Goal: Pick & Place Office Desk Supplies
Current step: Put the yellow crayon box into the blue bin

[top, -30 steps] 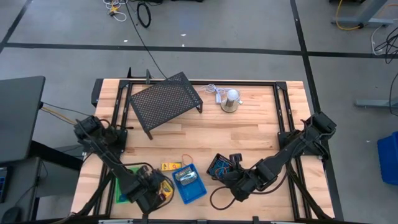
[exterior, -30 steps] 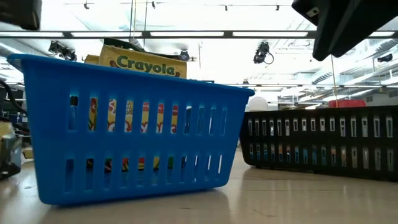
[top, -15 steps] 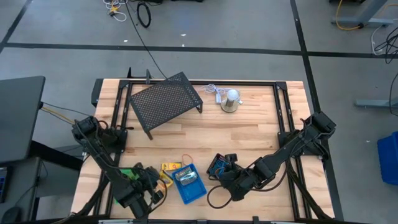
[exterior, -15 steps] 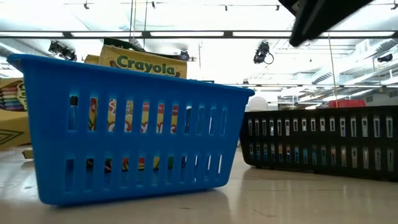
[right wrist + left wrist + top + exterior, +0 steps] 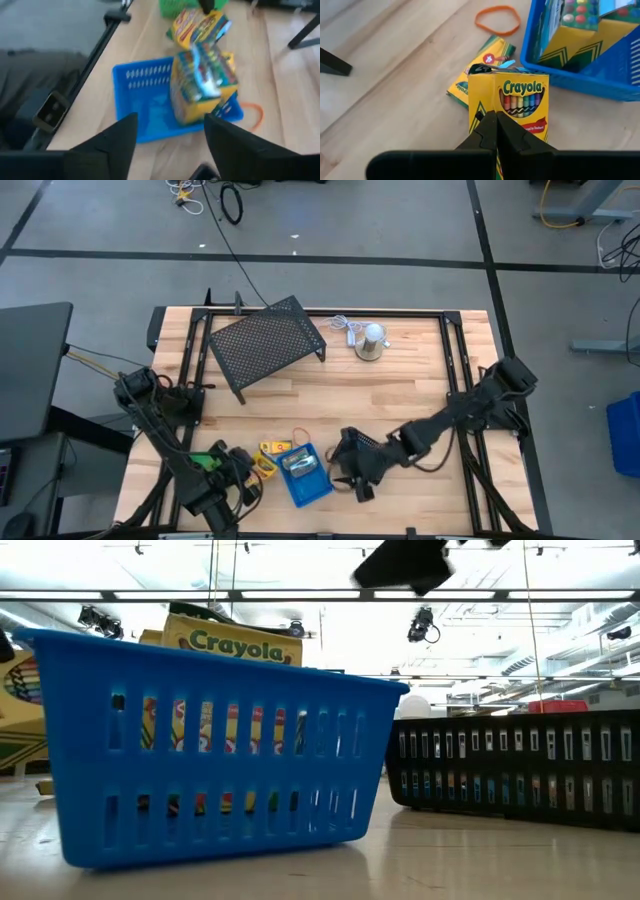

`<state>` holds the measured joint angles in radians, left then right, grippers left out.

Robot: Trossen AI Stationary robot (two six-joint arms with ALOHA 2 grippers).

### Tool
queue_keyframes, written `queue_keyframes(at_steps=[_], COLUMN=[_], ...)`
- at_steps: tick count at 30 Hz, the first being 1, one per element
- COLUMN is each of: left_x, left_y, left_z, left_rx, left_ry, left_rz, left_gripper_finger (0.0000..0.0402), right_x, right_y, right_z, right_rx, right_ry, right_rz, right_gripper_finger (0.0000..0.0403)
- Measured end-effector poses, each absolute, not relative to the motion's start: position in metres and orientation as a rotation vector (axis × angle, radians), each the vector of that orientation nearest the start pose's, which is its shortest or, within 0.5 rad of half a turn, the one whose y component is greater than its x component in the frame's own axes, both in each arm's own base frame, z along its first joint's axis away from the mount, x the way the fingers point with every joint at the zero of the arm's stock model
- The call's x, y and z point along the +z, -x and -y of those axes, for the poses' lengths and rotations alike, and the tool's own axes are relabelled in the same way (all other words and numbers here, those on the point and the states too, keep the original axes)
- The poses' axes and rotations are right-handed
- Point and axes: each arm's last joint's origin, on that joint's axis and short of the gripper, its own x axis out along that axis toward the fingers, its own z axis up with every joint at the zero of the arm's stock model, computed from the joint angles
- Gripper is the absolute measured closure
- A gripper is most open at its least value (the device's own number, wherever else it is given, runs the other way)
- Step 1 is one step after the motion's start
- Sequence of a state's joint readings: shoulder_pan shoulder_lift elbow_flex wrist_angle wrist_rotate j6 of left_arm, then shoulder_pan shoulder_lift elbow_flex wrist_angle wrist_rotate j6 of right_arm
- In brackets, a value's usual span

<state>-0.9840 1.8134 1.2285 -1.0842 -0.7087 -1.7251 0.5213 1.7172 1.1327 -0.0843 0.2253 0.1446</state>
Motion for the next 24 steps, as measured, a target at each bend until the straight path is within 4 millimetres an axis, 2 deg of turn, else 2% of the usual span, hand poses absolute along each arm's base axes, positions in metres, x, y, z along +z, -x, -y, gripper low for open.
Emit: queue_keyframes(at_steps=[3, 7, 24], left_x=[0.186, 0.187, 0.195], left_y=[-0.185, -0.181, -0.164], left_z=[0.249, 0.249, 0.243], left_rx=[0.666, 0.677, 0.739], left_ry=[0.289, 0.276, 0.235], left_rz=[-0.792, -0.764, -0.577], left_gripper_finger=[0.0401, 0.0401, 0.0401], right_x=[0.211, 0.207, 0.220], right_y=[-0.331, -0.335, -0.356], right_z=[-0.167, -0.156, -0.118], right_rx=[0.259, 0.285, 0.316], right_ry=[0.084, 0.084, 0.074], right_rz=[-0.551, -0.461, -0.304], right_gripper_finger=[0.0144, 0.0141, 0.0144])
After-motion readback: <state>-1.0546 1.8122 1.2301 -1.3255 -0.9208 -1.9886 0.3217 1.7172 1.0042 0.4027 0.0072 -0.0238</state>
